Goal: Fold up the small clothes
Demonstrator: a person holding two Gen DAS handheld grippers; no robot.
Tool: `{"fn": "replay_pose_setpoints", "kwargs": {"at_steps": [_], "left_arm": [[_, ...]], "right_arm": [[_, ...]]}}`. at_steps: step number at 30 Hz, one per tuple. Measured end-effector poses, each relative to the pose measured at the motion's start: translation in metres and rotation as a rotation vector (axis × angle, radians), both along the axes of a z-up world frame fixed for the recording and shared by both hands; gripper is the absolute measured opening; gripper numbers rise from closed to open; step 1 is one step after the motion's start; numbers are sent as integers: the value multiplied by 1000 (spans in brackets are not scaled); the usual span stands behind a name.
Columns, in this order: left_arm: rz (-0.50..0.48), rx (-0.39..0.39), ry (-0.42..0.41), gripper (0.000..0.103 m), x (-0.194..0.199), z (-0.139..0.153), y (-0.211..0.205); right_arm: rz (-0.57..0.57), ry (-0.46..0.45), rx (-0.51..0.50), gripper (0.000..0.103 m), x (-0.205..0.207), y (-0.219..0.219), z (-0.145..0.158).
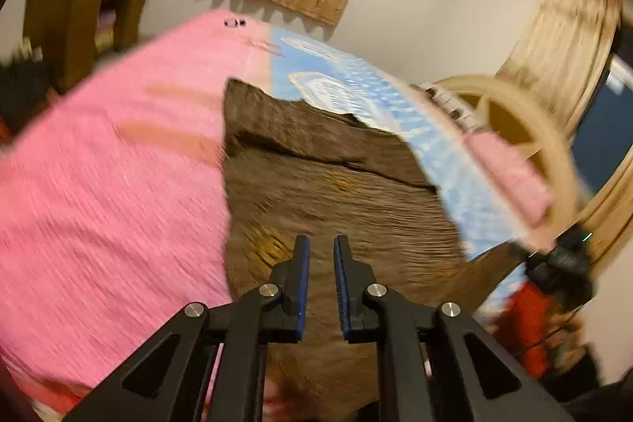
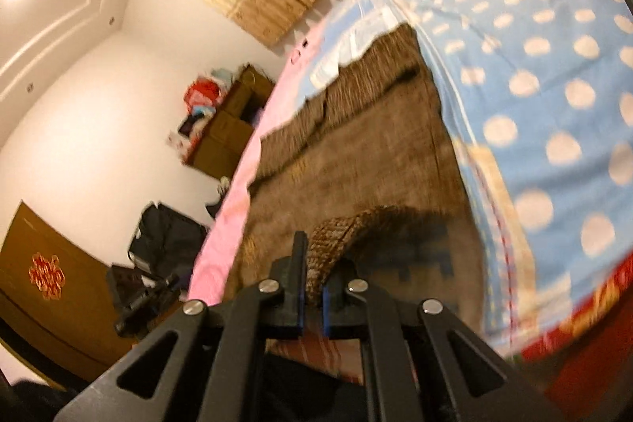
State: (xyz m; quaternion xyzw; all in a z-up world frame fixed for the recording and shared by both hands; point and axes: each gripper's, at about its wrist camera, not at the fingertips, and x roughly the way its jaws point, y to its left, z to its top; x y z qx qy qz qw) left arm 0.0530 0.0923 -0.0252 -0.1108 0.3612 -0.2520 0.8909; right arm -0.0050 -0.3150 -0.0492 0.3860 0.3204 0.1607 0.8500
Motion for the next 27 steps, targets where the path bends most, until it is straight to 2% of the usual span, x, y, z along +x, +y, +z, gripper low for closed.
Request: {"fn": "replay_pose_setpoints", "kwargs": {"at_steps": [1,4,9,13,17,19,22,23,24,25,26,27], "left_arm": [[8,56,-16,12,3,1,-3],[25,126,-29,13,9,-2,2],[65,108,36,13,8,-17,29],[-32,95,103,13,-2,-35,32],[-110,128,158,14,-10,-51,27],[-84,143,153,14,-11,-53,28],[-40,116,150,15,-10,-54,35],[-11,114,141,15,-9,-54,39],[11,119,132,15,-9,-53,41],[41,127,117,15,-9,-53,45],[63,126,105,15,-7,-53,47],[84,119,95,15,-7,-52,50]], "right_arm": [[-11,-3,2,9,6,-1,1],[-22,3,-20,9,23,0,3],[-38,37,-85,9,43,1,-2],[-73,71,-138,9,66,-7,-12],[-90,127,-155,9,90,-10,-31],[-105,152,-254,10,99,-2,-37],[-183,175,-473,24,95,10,-31],[-227,150,-547,37,86,16,-22],[-263,104,-623,53,75,24,-9],[-281,49,-682,62,65,33,2],[-276,-15,-722,78,51,46,14],[-204,-85,-718,80,38,64,25]]}}
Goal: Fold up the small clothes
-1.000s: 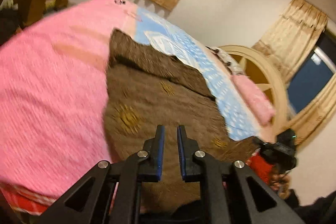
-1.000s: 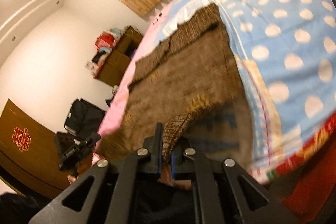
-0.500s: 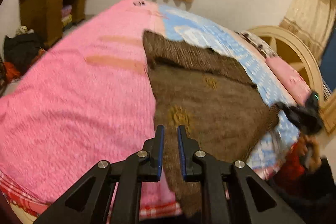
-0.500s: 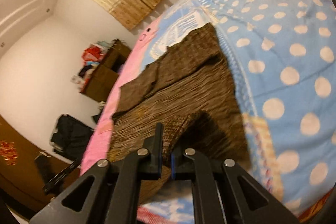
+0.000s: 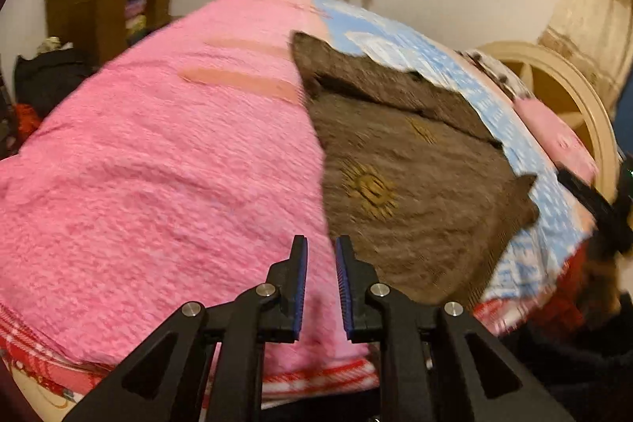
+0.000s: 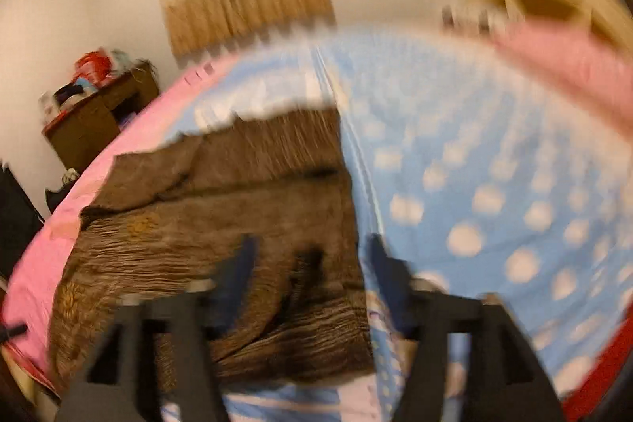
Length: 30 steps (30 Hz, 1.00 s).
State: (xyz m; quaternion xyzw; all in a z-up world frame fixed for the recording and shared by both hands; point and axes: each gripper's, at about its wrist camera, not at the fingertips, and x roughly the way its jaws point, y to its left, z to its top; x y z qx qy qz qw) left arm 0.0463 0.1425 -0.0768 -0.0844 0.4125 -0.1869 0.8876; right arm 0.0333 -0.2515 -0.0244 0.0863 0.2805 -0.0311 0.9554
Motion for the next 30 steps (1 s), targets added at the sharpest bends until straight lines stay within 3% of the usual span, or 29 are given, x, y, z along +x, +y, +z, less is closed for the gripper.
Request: {"fn": "replay_pose_setpoints", "kwargs": {"at_steps": [2,5,7,9,10,11,12,13,14,16,18,19,22,25,28,30], "left_arm": [[50,-22,-29,15,1,4,9],[75,-22,-49,15,-2,12,17],[80,16,-70,15,-4,19,18],[89,66,-114,15,-6,30,17],[90,75,-128,19,-7,33,18],[90,78,-145,37,-8,36,18],[95,79,-157,51,-9,38,18],[107,82,-176,75,-10,39,19],[125,81,-214,82,-14,40,21],[129,65,-252,82,-17,42,22],[114,48,-233,82,-12,41,23],[109,46,-229,82,-10,40,22],[76,71,-258,82,-8,40,18],[-27,100,-316,82,-4,39,3],[-152,187,-363,82,2,35,-20],[-257,314,-411,82,7,29,-45]], "right_arm": [[243,18,58,80,-9,35,6],[626,119,95,70,-12,113,-5],[801,166,71,69,-16,162,-17],[920,201,-17,69,-20,207,-34],[947,222,-47,69,-21,220,-42],[983,260,-62,69,-20,233,-52],[1008,295,-73,69,-17,243,-61],[1016,318,-98,69,-16,250,-68],[1012,328,-144,69,-16,255,-76],[1006,308,-218,60,-18,261,-82],[978,301,-271,11,-18,259,-80],[979,318,-237,11,-11,254,-77],[934,337,28,10,14,220,-58],[860,347,318,10,43,172,-49],[784,363,423,11,64,145,-52],[755,398,468,11,75,140,-64]]}}
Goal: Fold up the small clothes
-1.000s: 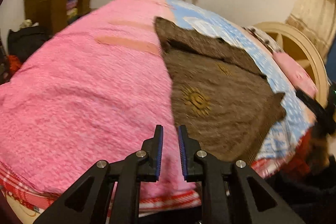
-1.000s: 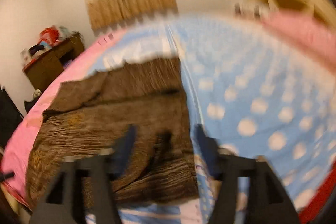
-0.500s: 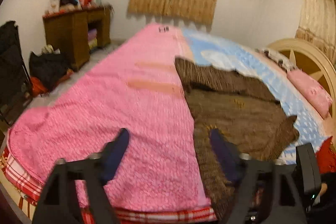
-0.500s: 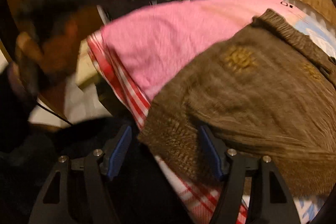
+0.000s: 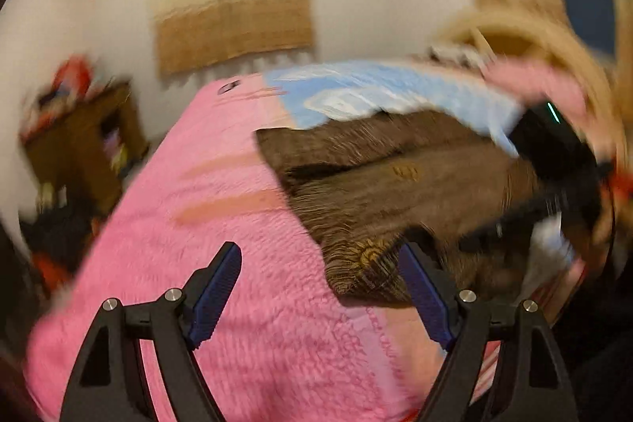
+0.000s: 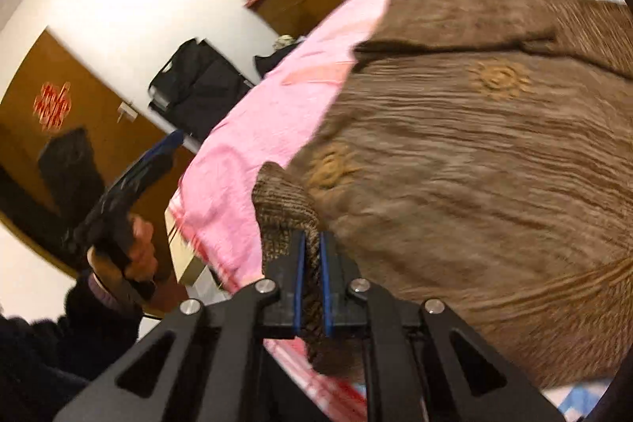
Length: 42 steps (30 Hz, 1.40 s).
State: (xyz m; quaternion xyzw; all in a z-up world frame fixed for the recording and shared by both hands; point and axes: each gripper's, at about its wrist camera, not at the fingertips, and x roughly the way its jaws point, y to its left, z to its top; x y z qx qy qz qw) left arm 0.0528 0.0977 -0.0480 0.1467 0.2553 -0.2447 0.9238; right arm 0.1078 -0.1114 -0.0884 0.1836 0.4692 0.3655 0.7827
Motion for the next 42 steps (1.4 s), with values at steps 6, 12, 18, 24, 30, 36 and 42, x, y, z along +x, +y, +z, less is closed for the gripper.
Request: {"fn": "replay_pose_setpoints", "kwargs": {"at_steps": [6,12,18,24,30,36,42], "left_arm": [[-163,187,12,82,21,-20,-33],[-167,163,92,82,38,-33,-36],[-133,140,140,82,42,-36,-29],[-222,186,80,82,27,-20,-33],[-369,210,72,82,35,-16,-59],[-499,215,94,82,59,-11,-85],[-665,249,170,82,79,-22,-108]], "right_arm": [[-152,100,36,15,27,-28,-18],[-143,-117,-78,59,-1,-25,25],[126,-277,-259,81,-38,43,18],[128,-202,-314,20,-11,38,-6],[11,-69,29,20,9,-24,10],[15,-54,-27,20,5,-28,5],[82,-127,-118,20,4,-9,10]]}}
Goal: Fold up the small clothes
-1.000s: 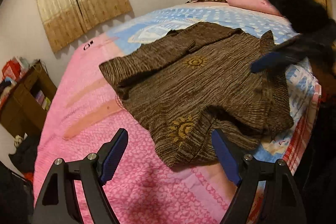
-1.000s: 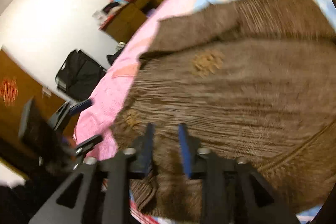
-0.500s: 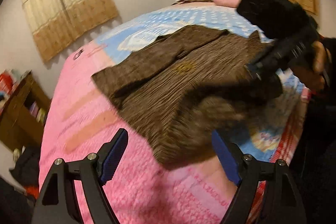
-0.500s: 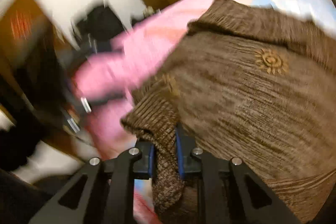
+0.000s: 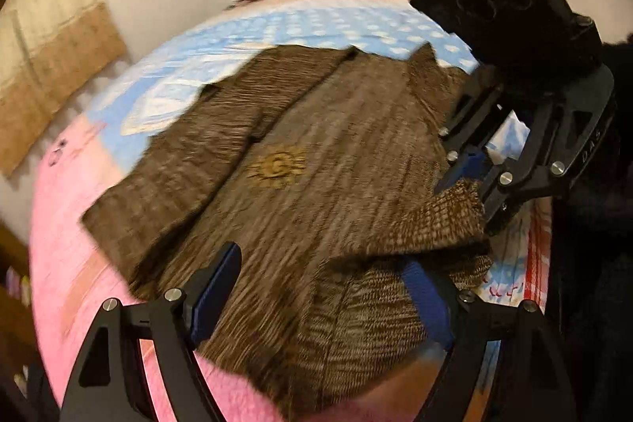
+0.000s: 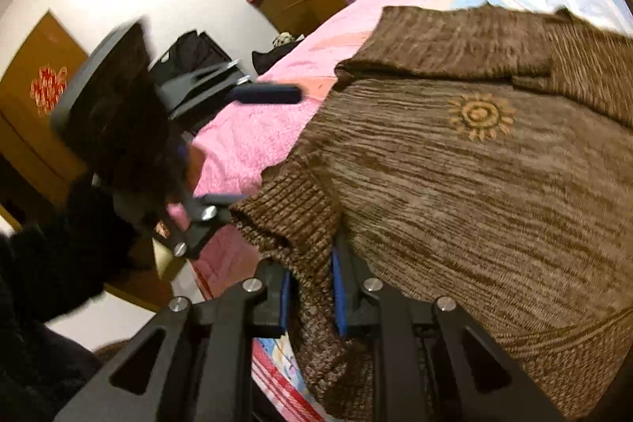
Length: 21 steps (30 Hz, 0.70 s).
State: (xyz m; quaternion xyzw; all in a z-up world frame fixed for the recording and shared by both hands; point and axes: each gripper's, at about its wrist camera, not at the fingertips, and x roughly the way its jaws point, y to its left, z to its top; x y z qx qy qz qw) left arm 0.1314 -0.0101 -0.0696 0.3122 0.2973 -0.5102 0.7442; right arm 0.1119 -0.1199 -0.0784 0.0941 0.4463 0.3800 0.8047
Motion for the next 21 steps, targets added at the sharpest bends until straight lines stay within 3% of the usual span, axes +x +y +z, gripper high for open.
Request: {"fn": "replay_pose_setpoints", "kwargs": {"at_steps": [5,8,12,15,17,21], "left_arm": [[-110,25,19,82,-1,-11,-20],[-164,19,-22,79,-11,-13,-31],[-203,37,35,79,-9,-18,-42],[-235,90,50,59,-15,-30,-48],[-240,67,84,50,-15,-32,-46],[-195,42,113,46,-17,-32,-46]], "right_arm": [[27,-7,-59,23,2,0,-9],[15,12,-90,26,4,-5,-16],[-11,26,-109,32,0,-20,-15],[-75,6,-115,34,-5,-40,-6],[-150,-1,-91,35,-12,-63,1],[-296,19,-13,35,-26,-106,5]]}}
